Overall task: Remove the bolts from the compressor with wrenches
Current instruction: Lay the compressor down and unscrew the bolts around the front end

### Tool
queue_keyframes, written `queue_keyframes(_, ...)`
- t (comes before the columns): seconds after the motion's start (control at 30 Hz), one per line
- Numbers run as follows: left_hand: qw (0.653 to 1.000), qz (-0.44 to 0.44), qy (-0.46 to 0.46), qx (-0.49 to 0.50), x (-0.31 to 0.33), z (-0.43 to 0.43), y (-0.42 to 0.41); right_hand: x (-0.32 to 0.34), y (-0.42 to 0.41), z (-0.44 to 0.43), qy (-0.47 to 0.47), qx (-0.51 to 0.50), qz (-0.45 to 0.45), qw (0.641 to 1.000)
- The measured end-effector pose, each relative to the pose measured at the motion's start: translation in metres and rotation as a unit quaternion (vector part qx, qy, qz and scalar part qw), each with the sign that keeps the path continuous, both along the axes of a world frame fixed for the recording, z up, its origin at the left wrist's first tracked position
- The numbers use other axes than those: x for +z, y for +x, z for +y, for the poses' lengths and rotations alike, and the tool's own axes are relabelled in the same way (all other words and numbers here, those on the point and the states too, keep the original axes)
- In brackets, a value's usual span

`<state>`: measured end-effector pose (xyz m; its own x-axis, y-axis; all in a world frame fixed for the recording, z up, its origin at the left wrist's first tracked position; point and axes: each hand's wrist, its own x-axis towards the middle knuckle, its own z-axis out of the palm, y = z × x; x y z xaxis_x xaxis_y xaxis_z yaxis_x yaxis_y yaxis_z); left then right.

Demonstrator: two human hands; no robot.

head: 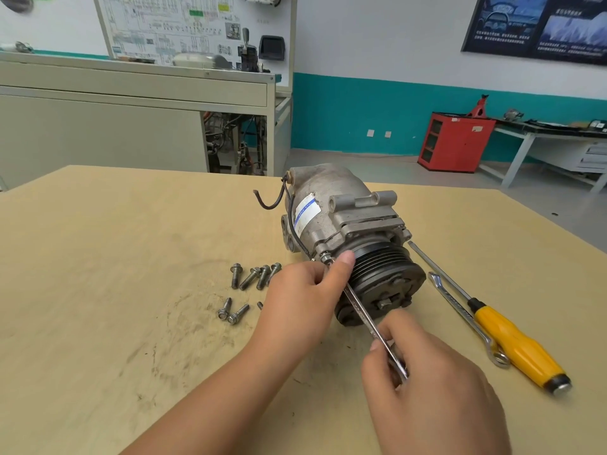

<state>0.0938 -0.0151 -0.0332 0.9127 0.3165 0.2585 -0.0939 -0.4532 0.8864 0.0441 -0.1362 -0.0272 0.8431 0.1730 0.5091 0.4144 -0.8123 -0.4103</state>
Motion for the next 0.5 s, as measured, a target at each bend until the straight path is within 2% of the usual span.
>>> queue_keyframes(0.13,0.999,0.012,-0.029,-0.011,-0.0004,0.0,0.0009,-0.005,-0.0047,0.0027,0.054,0.013,0.013,0.998)
queue_keyframes(0.2,0.999,0.015,-0.034,-0.015,-0.0009,-0.0003,0.0011,-0.0046,-0.0053,0.0068,0.102,0.01,0.094,0.99)
queue_keyframes(0.3,0.999,0.016,-0.03,-0.014,-0.0004,-0.0005,0.0014,-0.0048,-0.008,0.0057,0.087,0.01,0.124,0.988)
queue_keyframes(0.37,0.999,0.016,-0.025,-0.013,-0.0001,-0.0006,0.0014,-0.0041,-0.0061,0.0032,0.112,0.01,0.184,0.976)
queue_keyframes(0.43,1.0,0.015,-0.018,-0.012,-0.0001,-0.0003,0.0015,-0.0025,-0.0026,0.0021,0.236,0.032,0.295,0.925)
queue_keyframes(0.5,1.0,0.01,-0.009,-0.008,-0.0011,0.0002,0.0022,0.0008,-0.0021,-0.0007,0.4,0.094,0.403,0.818)
